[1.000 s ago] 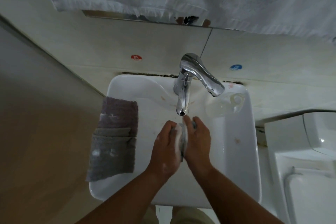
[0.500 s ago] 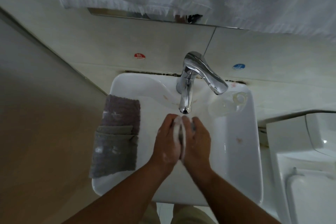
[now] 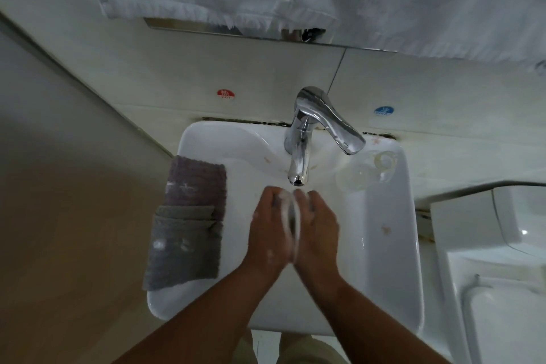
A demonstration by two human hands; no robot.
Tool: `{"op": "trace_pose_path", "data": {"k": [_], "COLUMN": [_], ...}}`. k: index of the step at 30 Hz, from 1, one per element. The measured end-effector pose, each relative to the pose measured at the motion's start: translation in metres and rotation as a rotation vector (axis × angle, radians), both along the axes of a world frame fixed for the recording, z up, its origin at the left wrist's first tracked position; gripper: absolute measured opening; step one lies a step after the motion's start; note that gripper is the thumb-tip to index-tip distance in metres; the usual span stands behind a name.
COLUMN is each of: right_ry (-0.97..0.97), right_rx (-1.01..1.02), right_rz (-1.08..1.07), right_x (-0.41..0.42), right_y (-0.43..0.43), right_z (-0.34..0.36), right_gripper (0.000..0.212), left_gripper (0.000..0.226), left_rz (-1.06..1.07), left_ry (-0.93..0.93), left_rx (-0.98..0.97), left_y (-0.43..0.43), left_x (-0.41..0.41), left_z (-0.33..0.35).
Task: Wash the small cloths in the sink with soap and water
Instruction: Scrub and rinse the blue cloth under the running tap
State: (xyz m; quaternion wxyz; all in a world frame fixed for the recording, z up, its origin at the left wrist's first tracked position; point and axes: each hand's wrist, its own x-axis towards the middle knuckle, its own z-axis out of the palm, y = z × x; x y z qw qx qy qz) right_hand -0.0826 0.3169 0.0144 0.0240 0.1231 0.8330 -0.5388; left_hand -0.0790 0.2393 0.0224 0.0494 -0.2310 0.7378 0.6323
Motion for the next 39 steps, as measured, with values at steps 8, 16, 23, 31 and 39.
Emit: {"op": "trace_pose_path", "data": {"k": [8, 16, 23, 31, 39], "right_ry": [-0.081, -0.103, -0.082, 0.037, 0.013], "right_rx": [-0.009, -0.07, -0.074, 0.129, -0.005], "right_rz": [-0.054, -0.13, -0.062, 0.1, 0.019], "right_x": [-0.022, -0.035, -0.012, 0.011, 0.014], "right_y": [0.009, 0.016, 0.007, -0.002, -0.006], "right_z": [-0.007, -0.013, -0.012, -0.014, -0.004], "right_gripper": [0.043, 0.046, 0.041, 0.024, 0.037], "left_gripper": [0.028, 0.013, 0.036, 0.025, 0.02], "left_rz": [-0.028, -0.147, -0.035, 0.034, 0.023], "left_ry": [-0.066, 0.032, -0.126, -0.078, -0.08], "left_rx": [0.053, -0.045, 0.116, 0.036, -0.031], "left_y": [0.003, 0.009, 0.006, -0.004, -0.006], "left_x": [0.009, 0.013, 0.005, -0.01, -0.012], "left_z": [0.003, 0.005, -0.006, -0.006, -0.01]}}
